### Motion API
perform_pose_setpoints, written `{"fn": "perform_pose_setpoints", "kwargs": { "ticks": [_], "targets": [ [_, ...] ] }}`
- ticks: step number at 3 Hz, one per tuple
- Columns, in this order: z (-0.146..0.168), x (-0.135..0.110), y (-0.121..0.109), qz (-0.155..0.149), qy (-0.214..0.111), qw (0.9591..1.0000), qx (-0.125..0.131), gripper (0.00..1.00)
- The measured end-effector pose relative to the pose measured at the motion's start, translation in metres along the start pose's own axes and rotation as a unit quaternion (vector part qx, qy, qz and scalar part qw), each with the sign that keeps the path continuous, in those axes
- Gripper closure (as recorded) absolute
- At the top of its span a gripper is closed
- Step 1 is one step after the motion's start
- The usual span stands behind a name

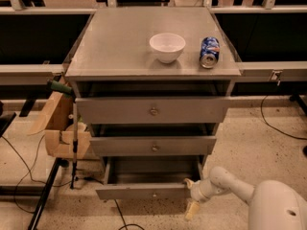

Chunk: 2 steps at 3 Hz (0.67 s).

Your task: Open bottom drawer

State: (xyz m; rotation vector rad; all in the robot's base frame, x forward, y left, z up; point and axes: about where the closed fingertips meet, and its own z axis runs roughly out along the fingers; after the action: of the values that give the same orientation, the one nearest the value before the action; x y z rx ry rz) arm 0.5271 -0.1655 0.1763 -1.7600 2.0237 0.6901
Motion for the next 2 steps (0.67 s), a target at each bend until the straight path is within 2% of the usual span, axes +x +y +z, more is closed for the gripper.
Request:
{"fn": "perform_pose_setpoints", "kwargs": {
  "ticks": [1,2],
  "targets": [
    [-0.0009,-0.001,-0.0019,0.0,0.0,1.0,0.0,0.23],
    [-0.0029,-0.0061,-0.0018,0.003,-0.013,0.9999,-0.003,0.53]
  ]
}}
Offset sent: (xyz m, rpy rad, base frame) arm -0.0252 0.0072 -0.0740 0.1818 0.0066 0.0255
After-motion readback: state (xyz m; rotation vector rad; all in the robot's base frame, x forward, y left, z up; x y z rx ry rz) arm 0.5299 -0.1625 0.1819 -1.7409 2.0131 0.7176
